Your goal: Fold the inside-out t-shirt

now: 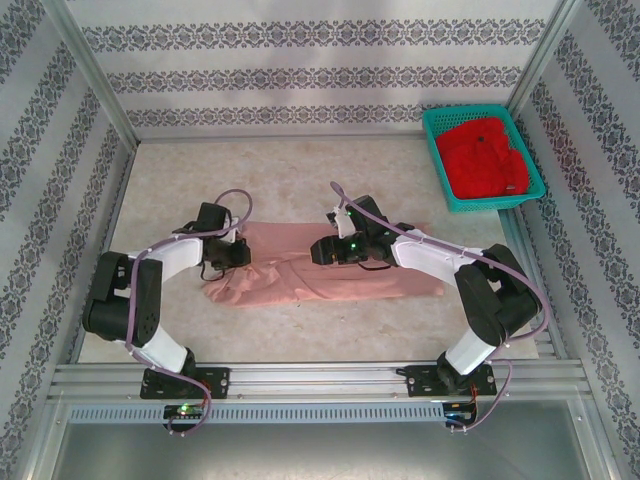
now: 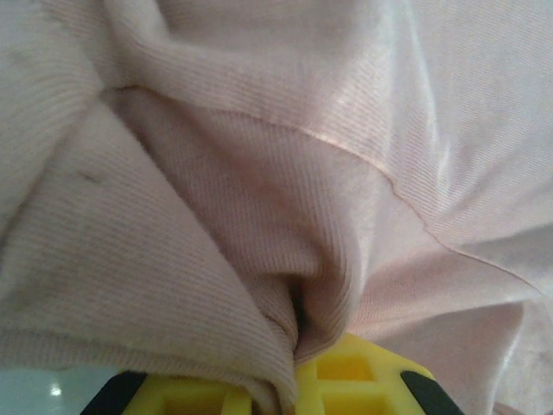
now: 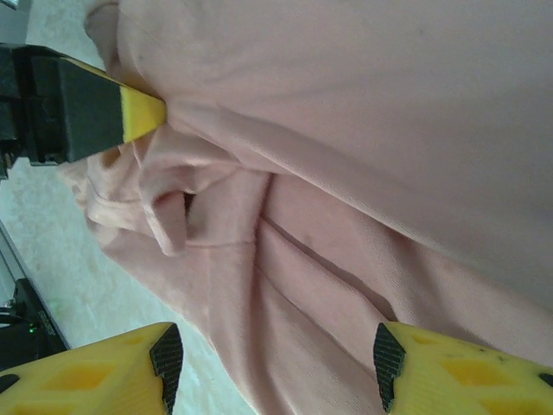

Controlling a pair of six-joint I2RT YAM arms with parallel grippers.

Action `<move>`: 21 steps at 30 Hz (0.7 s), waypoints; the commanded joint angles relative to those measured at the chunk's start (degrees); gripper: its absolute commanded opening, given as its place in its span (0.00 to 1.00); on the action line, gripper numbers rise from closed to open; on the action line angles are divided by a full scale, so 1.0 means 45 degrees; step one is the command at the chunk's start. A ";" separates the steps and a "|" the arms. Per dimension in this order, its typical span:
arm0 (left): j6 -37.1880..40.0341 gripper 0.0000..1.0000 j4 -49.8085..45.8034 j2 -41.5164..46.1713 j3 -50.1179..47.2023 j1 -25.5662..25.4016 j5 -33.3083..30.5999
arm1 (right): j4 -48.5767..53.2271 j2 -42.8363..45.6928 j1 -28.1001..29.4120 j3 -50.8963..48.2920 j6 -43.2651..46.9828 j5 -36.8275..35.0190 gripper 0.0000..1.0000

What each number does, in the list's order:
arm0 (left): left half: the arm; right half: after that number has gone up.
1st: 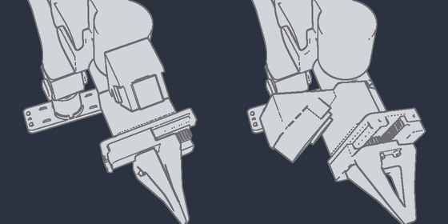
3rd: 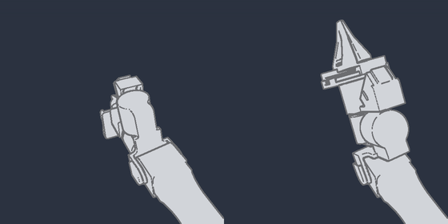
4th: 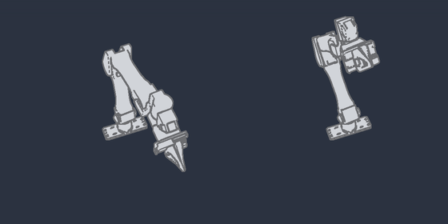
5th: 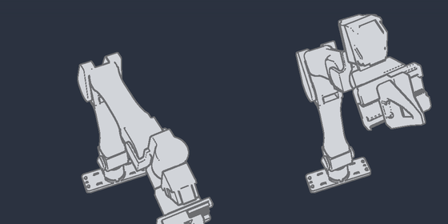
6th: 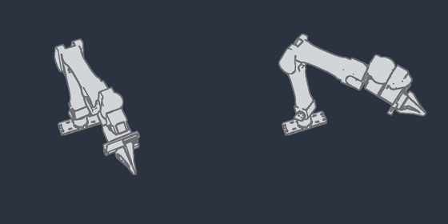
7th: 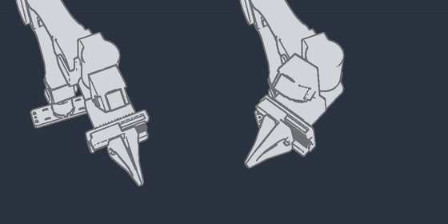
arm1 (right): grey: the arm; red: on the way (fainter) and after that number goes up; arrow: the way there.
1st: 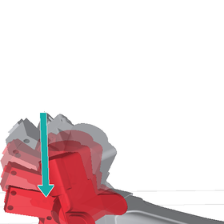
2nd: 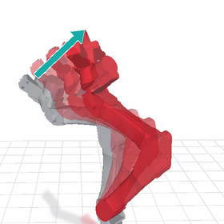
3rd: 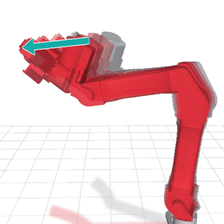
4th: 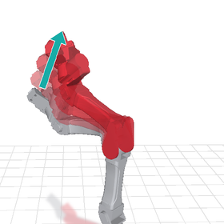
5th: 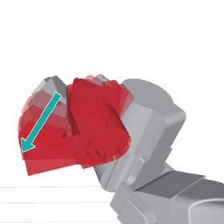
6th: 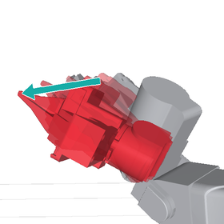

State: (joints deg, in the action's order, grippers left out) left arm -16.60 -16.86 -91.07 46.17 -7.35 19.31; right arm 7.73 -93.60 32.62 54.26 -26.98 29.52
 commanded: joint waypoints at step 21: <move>-0.0925 0.00 -1.3442 -0.3339 1.0807 -0.3612 -1.1238 | 0.2470 0.2988 -0.4445 -0.1158 0.0525 -0.1487 0.64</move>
State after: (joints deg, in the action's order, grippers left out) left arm -18.09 -66.24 -103.26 89.19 -18.55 -29.50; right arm 18.02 -79.57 12.51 49.84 -25.28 23.66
